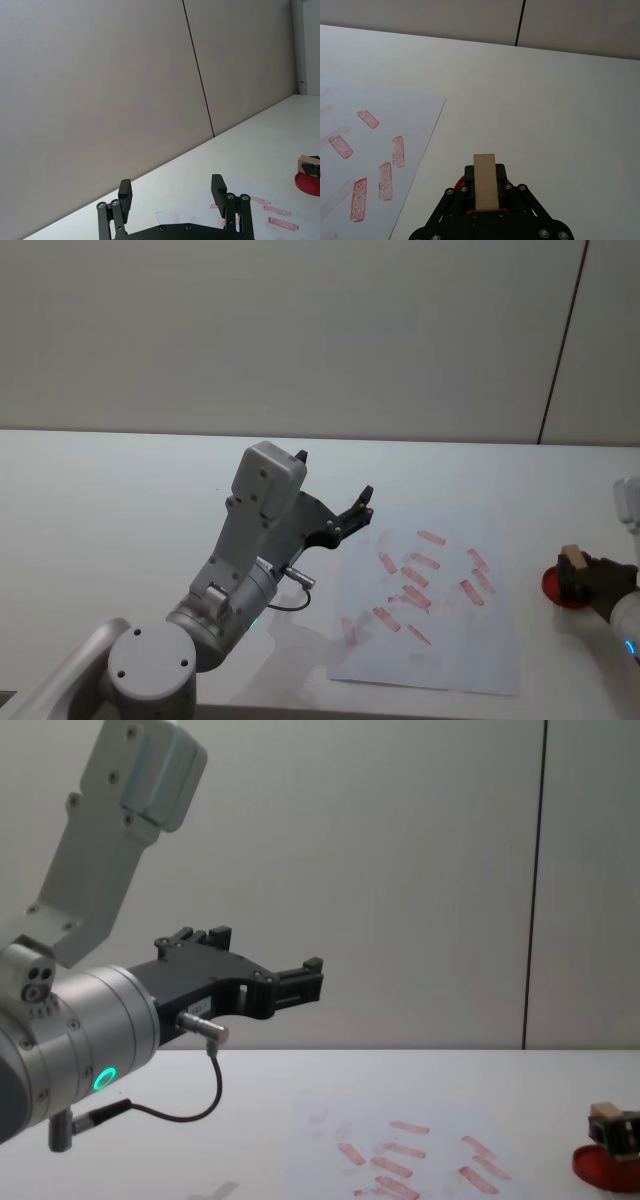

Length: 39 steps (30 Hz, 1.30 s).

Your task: Use the one hand to pick up the stamp and affix it onto the A4 paper.

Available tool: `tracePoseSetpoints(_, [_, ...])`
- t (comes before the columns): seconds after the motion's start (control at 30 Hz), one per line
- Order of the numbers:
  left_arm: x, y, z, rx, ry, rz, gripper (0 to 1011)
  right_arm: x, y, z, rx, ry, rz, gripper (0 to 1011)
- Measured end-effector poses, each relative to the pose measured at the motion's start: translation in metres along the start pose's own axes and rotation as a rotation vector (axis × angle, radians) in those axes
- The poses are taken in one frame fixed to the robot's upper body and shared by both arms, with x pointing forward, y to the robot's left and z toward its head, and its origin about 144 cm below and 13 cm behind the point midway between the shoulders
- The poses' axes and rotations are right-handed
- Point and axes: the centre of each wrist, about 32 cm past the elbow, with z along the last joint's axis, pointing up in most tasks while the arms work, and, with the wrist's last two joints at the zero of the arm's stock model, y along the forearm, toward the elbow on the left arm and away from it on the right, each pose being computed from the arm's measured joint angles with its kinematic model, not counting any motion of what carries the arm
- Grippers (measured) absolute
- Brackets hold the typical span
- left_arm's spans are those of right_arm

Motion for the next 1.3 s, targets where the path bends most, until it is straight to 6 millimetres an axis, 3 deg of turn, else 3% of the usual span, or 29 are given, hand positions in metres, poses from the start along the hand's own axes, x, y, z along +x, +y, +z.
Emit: tracePoseSetpoints(1.3, [0.0000,0.0000,0.0000,0.000,0.000,0.000,1002,0.0049,0.0018,-0.0074,-0.042,-0.008,-0.005,218])
